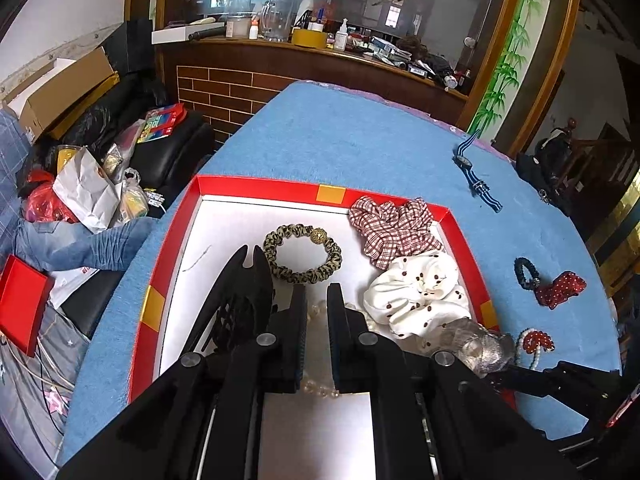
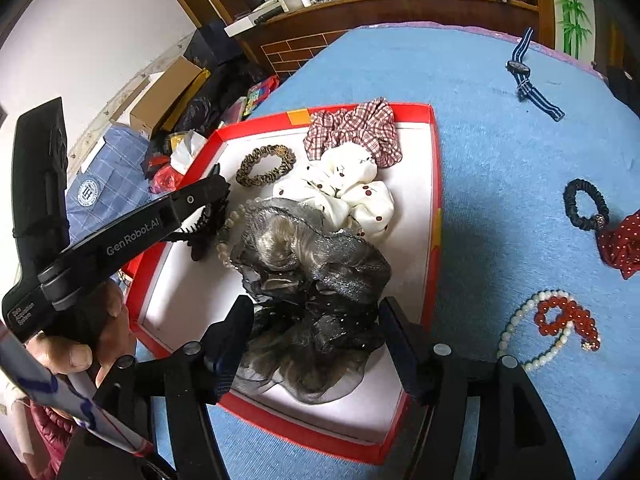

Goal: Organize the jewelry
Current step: 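Open both grippers to drop the scrunchie and bracelet into the box, then move both grippers back to the red bow scrunchie and red bead bracelet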

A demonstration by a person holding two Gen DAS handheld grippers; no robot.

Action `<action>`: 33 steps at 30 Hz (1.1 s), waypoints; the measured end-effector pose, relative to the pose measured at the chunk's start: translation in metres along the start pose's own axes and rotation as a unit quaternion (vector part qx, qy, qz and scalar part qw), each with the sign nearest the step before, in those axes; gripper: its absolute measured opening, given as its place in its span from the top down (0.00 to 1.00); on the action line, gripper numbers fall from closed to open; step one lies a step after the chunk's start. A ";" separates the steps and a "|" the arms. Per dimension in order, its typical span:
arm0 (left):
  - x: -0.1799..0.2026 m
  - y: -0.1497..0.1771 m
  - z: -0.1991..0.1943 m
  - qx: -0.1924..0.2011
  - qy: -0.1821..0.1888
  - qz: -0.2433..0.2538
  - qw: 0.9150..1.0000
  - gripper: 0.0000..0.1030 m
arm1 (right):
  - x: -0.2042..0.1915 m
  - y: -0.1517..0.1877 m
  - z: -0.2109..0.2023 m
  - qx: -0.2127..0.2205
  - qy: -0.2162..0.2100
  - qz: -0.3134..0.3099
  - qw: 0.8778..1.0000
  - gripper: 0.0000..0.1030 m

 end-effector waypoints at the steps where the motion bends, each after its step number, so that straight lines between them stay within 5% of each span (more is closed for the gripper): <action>1: 0.001 0.000 -0.003 0.002 0.001 0.001 1.000 0.91 | 0.000 0.000 -0.003 0.002 -0.001 0.000 1.000 0.32; 8: 0.022 0.000 -0.028 0.020 0.009 0.021 1.000 0.90 | 0.011 0.007 -0.036 0.029 -0.016 0.009 0.999 0.32; 12: 0.046 0.001 -0.040 0.030 0.018 0.039 0.999 0.79 | 0.032 0.009 -0.061 0.054 -0.015 0.029 0.998 0.32; 19: 0.097 0.012 -0.044 0.024 0.039 0.080 0.996 0.78 | 0.083 0.015 -0.098 0.087 0.000 0.079 0.993 0.32; 33: 0.201 0.053 -0.001 -0.054 0.111 0.147 0.981 0.76 | 0.209 0.009 -0.145 0.151 0.045 0.193 0.969 0.32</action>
Point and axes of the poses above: each gripper's, at about its wrist camera, not at the fingertips, and z roughly the way its jaws point, x to its right, y to its underside, the point moved 7 cm from there along z, roughly the way its jaws point, and after that the axes turned 4 degrees about y, right-handed, at the moved point
